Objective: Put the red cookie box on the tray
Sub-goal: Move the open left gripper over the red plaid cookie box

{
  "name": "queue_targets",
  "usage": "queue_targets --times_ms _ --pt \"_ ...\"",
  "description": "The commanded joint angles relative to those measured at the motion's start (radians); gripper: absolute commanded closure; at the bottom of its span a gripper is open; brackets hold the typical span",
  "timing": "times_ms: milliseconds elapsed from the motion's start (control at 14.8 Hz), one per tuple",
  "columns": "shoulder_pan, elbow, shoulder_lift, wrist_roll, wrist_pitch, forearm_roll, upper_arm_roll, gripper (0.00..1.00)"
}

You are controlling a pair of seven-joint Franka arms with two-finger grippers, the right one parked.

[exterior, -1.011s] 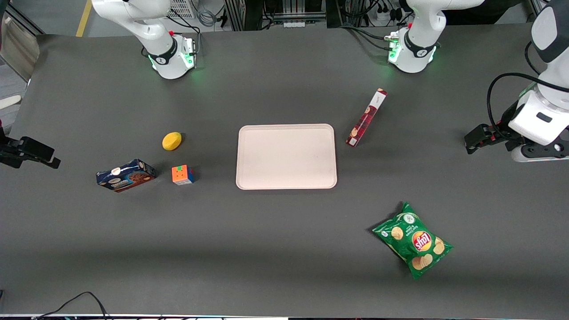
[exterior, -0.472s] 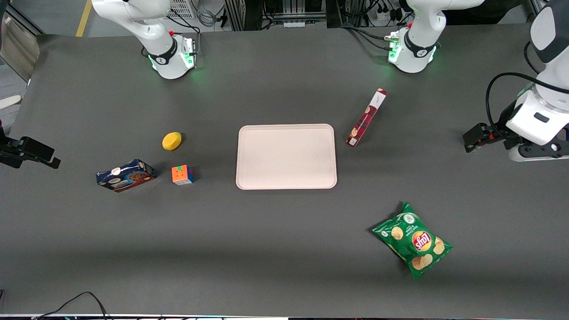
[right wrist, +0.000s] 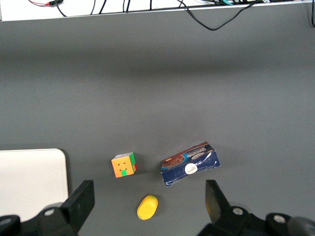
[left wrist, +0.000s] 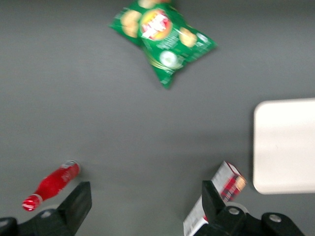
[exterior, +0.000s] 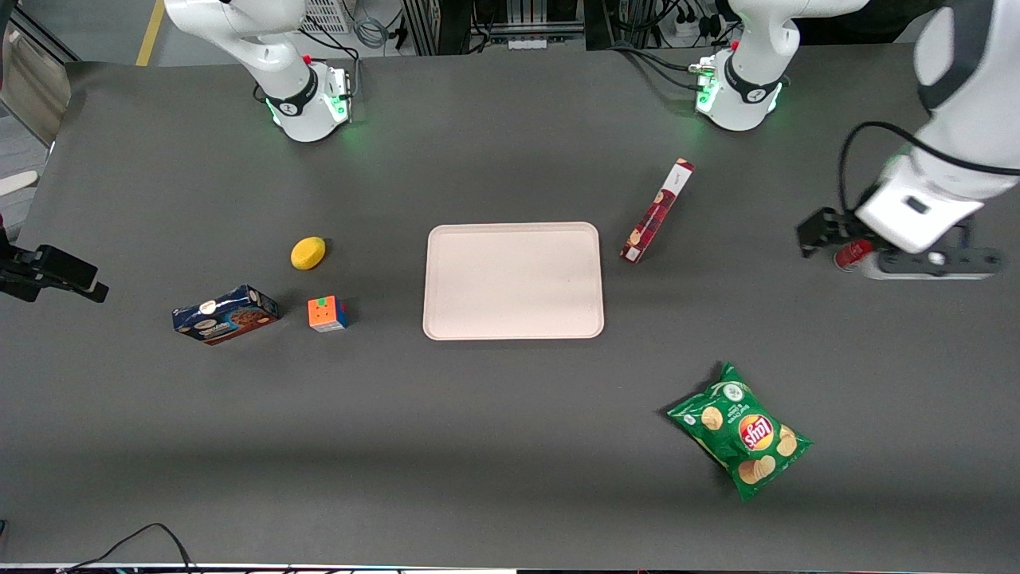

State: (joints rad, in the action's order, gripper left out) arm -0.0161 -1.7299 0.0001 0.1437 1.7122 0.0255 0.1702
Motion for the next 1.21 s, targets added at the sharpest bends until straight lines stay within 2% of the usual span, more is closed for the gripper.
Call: queue_targets --times_ms 0,202,404,539,809,1011,1146 --pt "-0.011 0.026 0.008 0.002 -0.074 0.001 0.133 0.0" --pt "-0.012 0.02 0.011 0.002 -0.109 0.001 0.23 0.0" --pt "-0.016 -0.051 -0.011 -0.001 -0.118 -0.003 0.252 0.0" --pt "-0.015 -0.181 -0.087 -0.004 -0.051 -0.009 0.25 0.0" --pt "-0.015 -0.511 -0.259 -0.071 0.209 -0.01 0.249 0.0" --pt "-0.015 -0.718 -0.346 -0.167 0.393 -0.091 0.227 0.0" --pt "-0.037 -0.848 -0.396 -0.168 0.518 -0.104 0.232 0.0"
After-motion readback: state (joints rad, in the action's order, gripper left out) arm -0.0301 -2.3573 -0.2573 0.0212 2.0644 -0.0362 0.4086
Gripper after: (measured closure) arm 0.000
